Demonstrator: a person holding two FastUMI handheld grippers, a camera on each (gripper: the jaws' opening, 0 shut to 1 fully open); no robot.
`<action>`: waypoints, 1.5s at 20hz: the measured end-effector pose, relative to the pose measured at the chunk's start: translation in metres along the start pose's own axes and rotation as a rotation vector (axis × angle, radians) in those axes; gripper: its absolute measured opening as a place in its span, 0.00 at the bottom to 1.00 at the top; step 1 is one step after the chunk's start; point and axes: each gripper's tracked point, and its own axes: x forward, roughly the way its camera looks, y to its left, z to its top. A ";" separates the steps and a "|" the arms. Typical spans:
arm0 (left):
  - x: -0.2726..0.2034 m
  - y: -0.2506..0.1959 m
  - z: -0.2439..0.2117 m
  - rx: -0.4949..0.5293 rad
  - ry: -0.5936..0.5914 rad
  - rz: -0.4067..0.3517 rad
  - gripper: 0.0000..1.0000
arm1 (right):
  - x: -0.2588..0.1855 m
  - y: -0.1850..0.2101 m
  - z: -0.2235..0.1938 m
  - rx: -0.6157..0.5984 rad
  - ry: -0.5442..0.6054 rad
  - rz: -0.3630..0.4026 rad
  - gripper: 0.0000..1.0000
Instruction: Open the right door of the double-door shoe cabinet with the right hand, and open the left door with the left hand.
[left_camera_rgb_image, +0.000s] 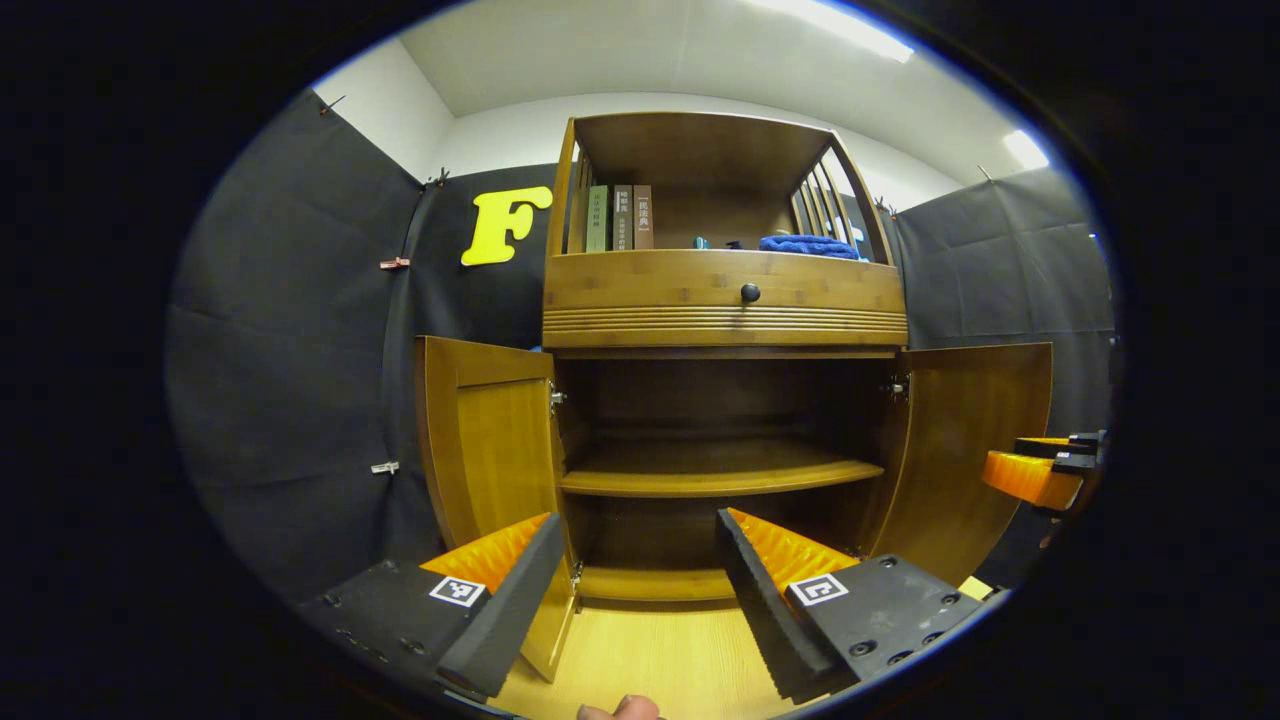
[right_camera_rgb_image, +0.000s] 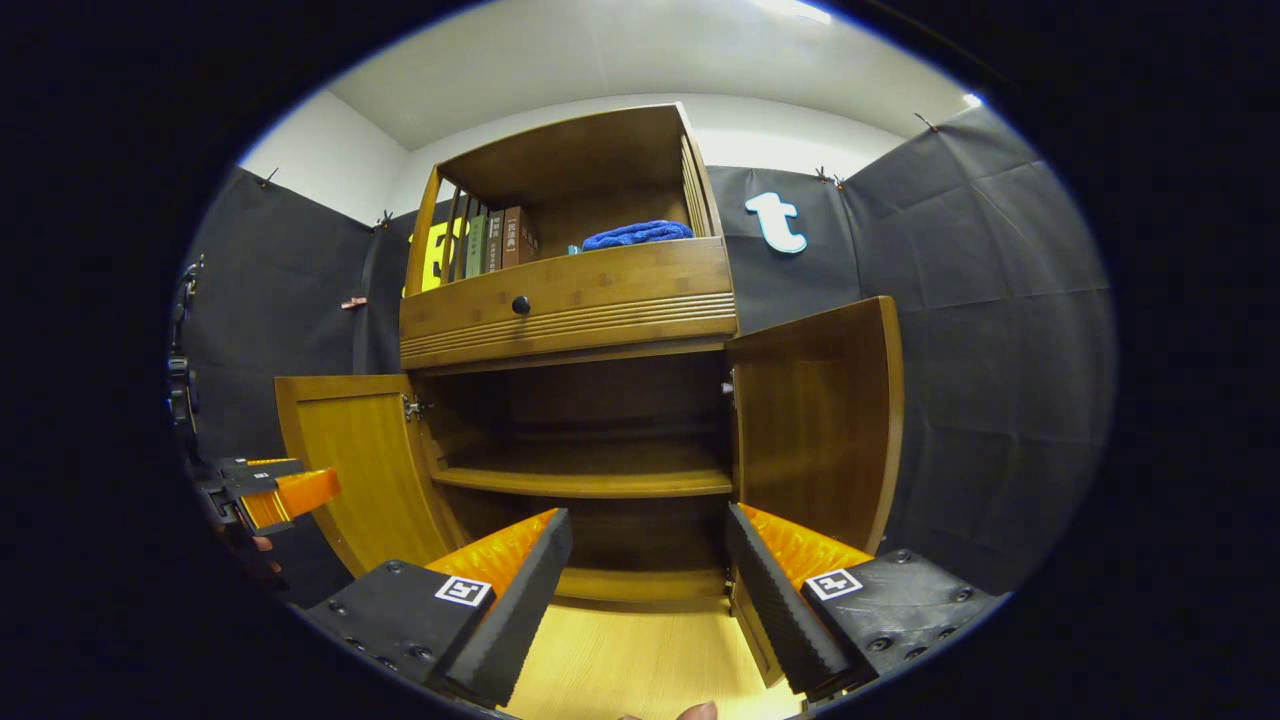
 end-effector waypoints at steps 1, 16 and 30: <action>0.000 0.001 0.001 0.004 -0.001 0.004 0.93 | 0.000 0.000 0.001 -0.003 -0.003 0.002 0.98; -0.002 -0.012 0.000 0.009 0.002 0.008 0.95 | -0.005 -0.004 -0.001 -0.003 0.013 0.044 0.92; -0.004 -0.033 -0.001 0.005 0.002 0.011 0.92 | -0.014 -0.010 0.005 -0.017 0.014 0.095 0.92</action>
